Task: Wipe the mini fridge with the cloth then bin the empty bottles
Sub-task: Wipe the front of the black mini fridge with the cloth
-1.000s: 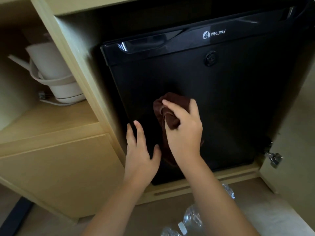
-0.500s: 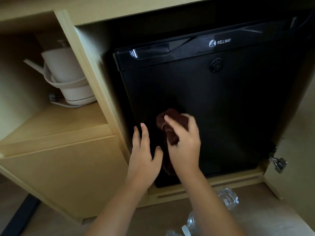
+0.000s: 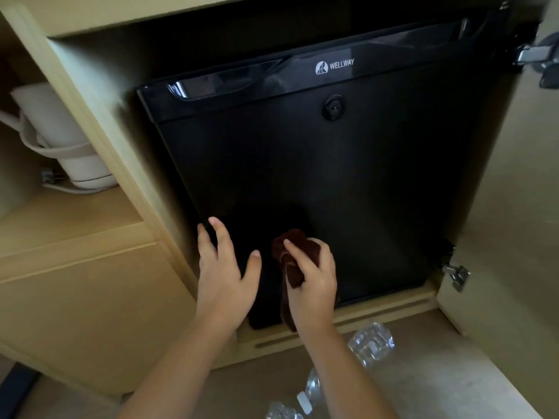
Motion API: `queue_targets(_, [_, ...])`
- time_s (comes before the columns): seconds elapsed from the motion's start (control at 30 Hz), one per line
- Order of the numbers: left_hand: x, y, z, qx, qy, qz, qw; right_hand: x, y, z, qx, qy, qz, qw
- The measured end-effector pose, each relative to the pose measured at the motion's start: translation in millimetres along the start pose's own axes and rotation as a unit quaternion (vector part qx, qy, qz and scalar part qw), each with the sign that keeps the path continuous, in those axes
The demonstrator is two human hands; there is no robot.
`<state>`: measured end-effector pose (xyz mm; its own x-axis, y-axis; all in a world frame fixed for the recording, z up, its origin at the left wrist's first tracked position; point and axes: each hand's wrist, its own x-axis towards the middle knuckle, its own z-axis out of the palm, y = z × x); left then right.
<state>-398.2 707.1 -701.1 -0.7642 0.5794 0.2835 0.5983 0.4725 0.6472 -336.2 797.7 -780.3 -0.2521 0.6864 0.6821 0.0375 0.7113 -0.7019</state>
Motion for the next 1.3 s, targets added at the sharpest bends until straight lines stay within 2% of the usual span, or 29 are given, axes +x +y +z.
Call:
queue_targets(0.13, [-1,4,5,0.032,0.015,-0.008,0.999,23,-17,-2,0.033,0.024,-0.014,0.999])
queue_targets(0.27, [0,10,13,0.064,0.037,-0.013,0.997,36,-14,-11,0.035,0.001,-0.047,0.998])
queue_targets(0.47, [2,20,23,0.069,0.058,-0.037,0.995,52,28,-55,0.09,0.049,0.052,0.993])
queue_targets(0.63, [1,20,23,0.075,0.06,-0.041,0.994,72,70,-99,0.037,0.127,0.11,0.985])
queue_targets(0.83, [1,19,17,0.058,0.055,-0.038,0.996,81,90,-125,0.011,0.173,0.174,0.969])
queue_targets(0.93, [0,19,17,0.053,0.053,-0.04,0.996,63,77,-104,0.018,0.136,0.186,0.973])
queue_targets(1.03, [1,20,17,0.049,0.055,-0.043,0.996,37,61,-71,0.038,0.071,0.156,0.984])
queue_targets(1.17, [1,21,19,0.051,0.059,-0.04,0.996,18,37,-39,0.057,0.033,0.134,0.989])
queue_targets(1.3, [0,21,20,0.055,0.064,-0.038,0.996,5,21,-25,0.054,-0.042,0.078,0.995])
